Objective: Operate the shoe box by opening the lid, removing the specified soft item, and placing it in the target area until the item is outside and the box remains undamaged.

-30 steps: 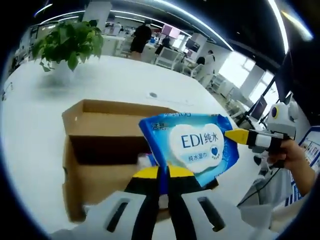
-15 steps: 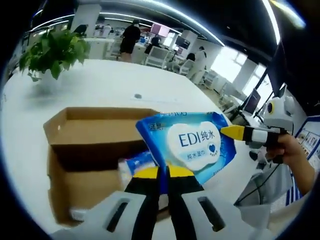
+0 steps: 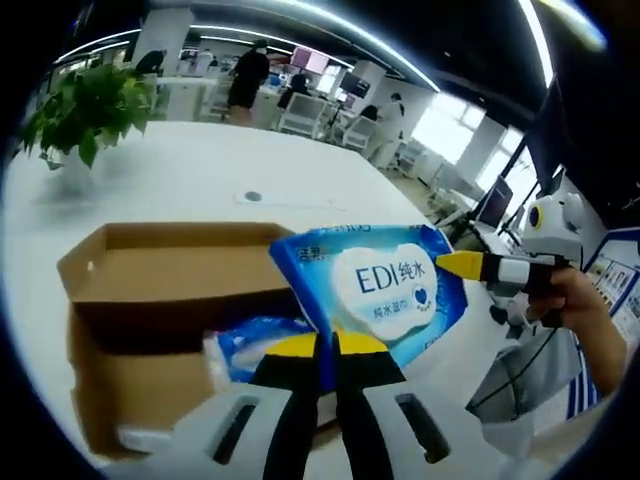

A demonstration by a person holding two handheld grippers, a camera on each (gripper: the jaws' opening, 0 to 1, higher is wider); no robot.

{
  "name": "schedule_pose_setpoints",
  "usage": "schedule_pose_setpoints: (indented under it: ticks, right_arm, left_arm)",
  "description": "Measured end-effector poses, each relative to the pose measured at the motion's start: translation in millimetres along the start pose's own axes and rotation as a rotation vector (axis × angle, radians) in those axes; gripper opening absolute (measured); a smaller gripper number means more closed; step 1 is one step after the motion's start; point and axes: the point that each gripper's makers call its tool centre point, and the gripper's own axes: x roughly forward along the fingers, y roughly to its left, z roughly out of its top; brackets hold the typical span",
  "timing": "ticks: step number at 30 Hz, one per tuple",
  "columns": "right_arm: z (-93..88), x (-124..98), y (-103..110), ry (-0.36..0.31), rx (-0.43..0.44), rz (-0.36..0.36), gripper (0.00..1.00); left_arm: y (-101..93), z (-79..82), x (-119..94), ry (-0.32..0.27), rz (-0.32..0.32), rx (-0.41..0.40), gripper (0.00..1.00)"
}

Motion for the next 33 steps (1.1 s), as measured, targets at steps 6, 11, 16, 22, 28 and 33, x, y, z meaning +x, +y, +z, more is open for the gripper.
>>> schedule_pose_setpoints:
  ticks: [6,11,16,22,28,33]
  right_arm:
    - [0.0,-3.7,-13.0,0.009,-0.015,-0.022,0.00]
    - [-0.3,-5.4,-23.2,0.013,-0.010,-0.032,0.00]
    - [-0.5,-6.6,-33.5,0.020,-0.003,-0.040,0.00]
    - [-1.0,-5.9,-46.9,0.023,0.014,-0.052,0.00]
    - [0.7,-6.1,-57.7,0.023,0.034,-0.067,0.00]
    - [2.2,-4.9,-68.1,0.022,0.046,-0.079,0.00]
  left_arm:
    - [-10.0,0.3,10.2,0.011,-0.015,0.001,0.01]
    - [-15.8,-0.4,18.8,0.020,-0.021,0.004,0.01]
    - [-20.2,-0.6,26.3,0.029,-0.029,0.005,0.01]
    - [-26.0,0.3,38.2,0.042,-0.037,0.009,0.01]
    - [-30.9,2.9,51.8,0.047,-0.046,0.007,0.01]
    - [-34.1,5.3,61.9,0.051,-0.051,0.009,0.01]
